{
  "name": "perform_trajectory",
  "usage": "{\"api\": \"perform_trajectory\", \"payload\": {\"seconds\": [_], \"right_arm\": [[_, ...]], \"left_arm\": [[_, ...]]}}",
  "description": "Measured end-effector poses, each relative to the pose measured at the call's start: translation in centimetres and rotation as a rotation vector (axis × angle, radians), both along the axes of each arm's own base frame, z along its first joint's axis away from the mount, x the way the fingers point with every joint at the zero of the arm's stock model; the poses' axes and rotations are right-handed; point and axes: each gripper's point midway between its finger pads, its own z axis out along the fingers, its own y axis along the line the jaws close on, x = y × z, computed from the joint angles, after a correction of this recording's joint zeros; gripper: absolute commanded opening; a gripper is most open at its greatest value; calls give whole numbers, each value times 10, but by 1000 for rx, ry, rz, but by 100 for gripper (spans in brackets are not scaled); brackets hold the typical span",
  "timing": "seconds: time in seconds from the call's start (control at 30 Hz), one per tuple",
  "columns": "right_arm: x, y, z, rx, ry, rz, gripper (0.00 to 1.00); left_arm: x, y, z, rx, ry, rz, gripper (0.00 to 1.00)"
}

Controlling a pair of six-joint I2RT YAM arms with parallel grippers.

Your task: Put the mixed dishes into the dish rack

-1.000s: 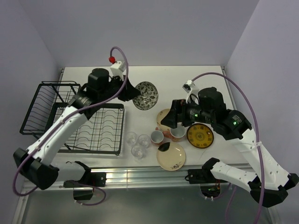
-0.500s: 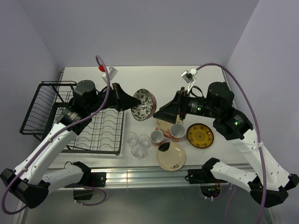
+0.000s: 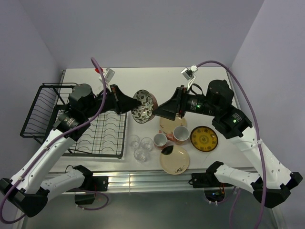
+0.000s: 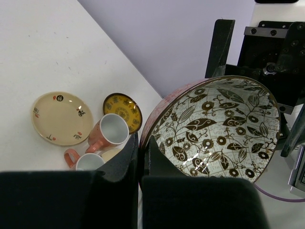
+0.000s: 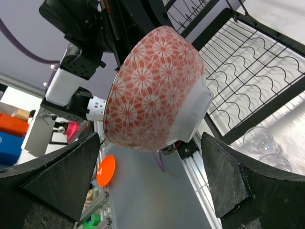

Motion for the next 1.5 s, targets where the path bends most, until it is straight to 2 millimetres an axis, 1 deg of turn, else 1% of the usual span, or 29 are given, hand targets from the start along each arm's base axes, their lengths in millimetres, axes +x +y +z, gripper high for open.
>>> {"api": "perform_trajectory", "payload": {"seconds": [0.1, 0.37, 0.63, 0.8, 0.97, 1.0, 1.07, 1.1, 1.17, 1.2, 1.23, 1.27, 1.33, 1.4, 1.5], "right_arm": [[5, 4, 2, 12, 2, -2, 93], [8, 6, 8, 37, 5, -12, 90], [13, 6, 14, 61, -1, -27, 87], [16, 8, 14, 68, 10, -29, 87], [19, 10, 12, 67, 15, -35, 82], [19, 10, 12, 67, 15, -38, 78], [21, 10, 11, 67, 18, -43, 73], [21, 10, 10, 68, 19, -43, 68], [21, 11, 11, 73, 18, -43, 60], [21, 11, 11, 76, 18, -43, 47], [21, 11, 12, 78, 16, -43, 40], [21, 11, 12, 80, 16, -43, 21], [22, 11, 12, 81, 16, -43, 0], [22, 12, 12, 80, 17, -43, 0], [23, 12, 11, 78, 19, -43, 0]], "left_arm": [[2, 1, 0, 1, 0, 11, 0], [8, 2, 1, 1, -6, 52, 0], [9, 1, 7, -15, -22, 77, 0], [8, -3, 9, -18, -29, 83, 0], [7, -5, 9, -17, -32, 95, 0], [8, -5, 9, -17, -34, 99, 0], [9, -4, 10, -16, -40, 111, 0], [9, -3, 10, -14, -42, 116, 0], [9, -2, 11, -12, -48, 127, 0], [9, -1, 11, -12, -48, 128, 0], [9, -1, 11, -13, -50, 132, 0], [9, -1, 12, -13, -51, 133, 0], [9, -1, 12, -13, -52, 137, 0], [10, -1, 12, -12, -52, 139, 1], [10, 0, 11, -8, -49, 143, 14]]}}
